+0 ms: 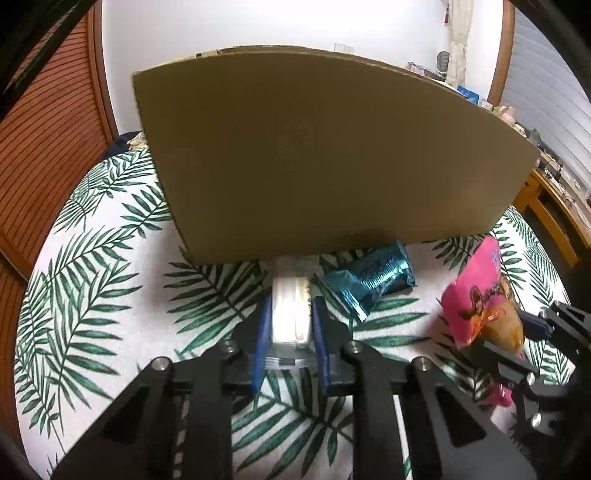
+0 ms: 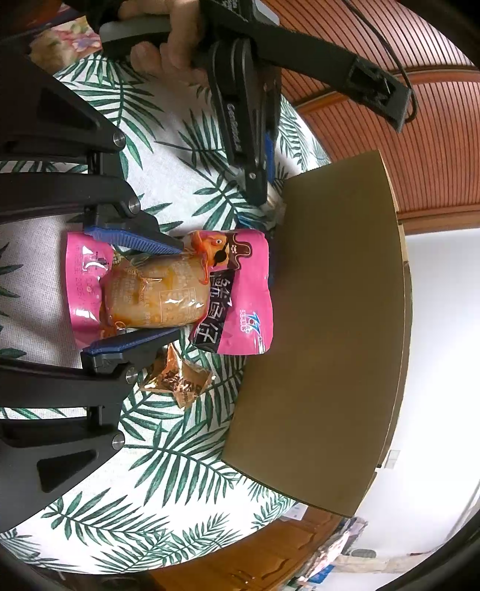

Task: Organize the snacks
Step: 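Close left tool on clear white bar while right tool lifts pink packet, then carry the white bar and pink packet up over the box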

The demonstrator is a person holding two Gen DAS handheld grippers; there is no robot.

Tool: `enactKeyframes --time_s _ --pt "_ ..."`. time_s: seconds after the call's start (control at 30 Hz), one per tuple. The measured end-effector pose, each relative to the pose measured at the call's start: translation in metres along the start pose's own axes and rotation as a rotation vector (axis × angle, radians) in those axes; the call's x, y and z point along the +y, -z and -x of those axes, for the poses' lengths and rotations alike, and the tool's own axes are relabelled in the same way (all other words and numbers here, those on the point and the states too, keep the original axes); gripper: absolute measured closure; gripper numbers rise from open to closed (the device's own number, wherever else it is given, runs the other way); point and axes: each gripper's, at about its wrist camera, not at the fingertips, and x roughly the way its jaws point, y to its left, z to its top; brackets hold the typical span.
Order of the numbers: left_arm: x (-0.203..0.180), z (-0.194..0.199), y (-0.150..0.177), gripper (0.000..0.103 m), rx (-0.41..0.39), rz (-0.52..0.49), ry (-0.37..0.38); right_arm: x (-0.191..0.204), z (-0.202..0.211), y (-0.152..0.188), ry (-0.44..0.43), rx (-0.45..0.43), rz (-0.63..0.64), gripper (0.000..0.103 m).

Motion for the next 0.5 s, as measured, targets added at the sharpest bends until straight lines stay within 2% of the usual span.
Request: enactKeyframes --time_s 0.2,0.5 --pt "0.007 0.029 0.017 0.084 -0.054 -0.001 0.02 0.0 0.001 0.001 0.008 -0.007 -0.007 0.063" --pt "0.003 0.063 0.018 0.084 -0.128 -0.004 0.043 0.0 0.009 0.004 0.006 -0.051 -0.023 0.063"
